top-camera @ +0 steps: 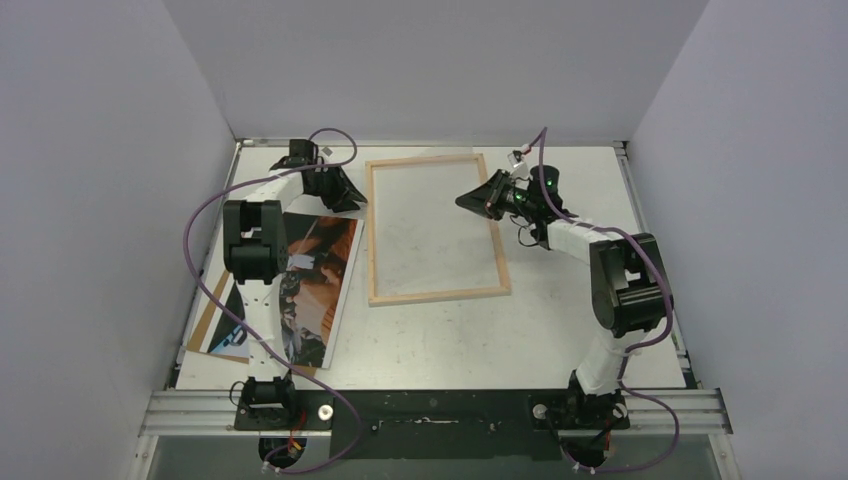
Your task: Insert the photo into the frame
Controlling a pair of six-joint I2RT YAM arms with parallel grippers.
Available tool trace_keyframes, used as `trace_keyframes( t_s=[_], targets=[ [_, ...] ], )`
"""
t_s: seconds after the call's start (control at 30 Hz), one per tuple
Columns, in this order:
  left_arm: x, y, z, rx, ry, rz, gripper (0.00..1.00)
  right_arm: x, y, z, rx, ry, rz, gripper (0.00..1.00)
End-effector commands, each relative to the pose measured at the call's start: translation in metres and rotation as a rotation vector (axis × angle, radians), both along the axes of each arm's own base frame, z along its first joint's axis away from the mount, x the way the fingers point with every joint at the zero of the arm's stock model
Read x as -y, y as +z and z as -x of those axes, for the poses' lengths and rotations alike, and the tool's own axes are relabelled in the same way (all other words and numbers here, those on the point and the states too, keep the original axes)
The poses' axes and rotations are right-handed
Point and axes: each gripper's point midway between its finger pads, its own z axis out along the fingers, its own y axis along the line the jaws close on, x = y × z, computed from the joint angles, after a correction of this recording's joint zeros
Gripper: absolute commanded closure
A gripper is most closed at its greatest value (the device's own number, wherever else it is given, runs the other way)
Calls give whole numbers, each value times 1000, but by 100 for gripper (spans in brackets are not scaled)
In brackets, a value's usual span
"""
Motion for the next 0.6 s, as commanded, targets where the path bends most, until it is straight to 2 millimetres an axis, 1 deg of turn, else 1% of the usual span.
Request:
trace_keyframes(
  t_s=[0.0,0.07,0.13,0.2,0.37,0.57],
  targets=[
    [3,13,-13,61,-13,35,69,-15,70,-1,238,45,-14,100],
    [0,8,-12,41,-13,18,69,-20,83,0,274,61,-18,100],
    [0,5,-12,34,-16,17,69,-26,88,3,289,83,8,100],
    [-1,6,-12,39,-16,15,69,-29,86,2,293,90,39,100],
    [-5,7,-15,46,-8,9,70,-29,77,-3,264,68,38,100],
    [-5,3,-16,39,-10,19,72,-30,84,-2,292,79,46,100]
  ],
)
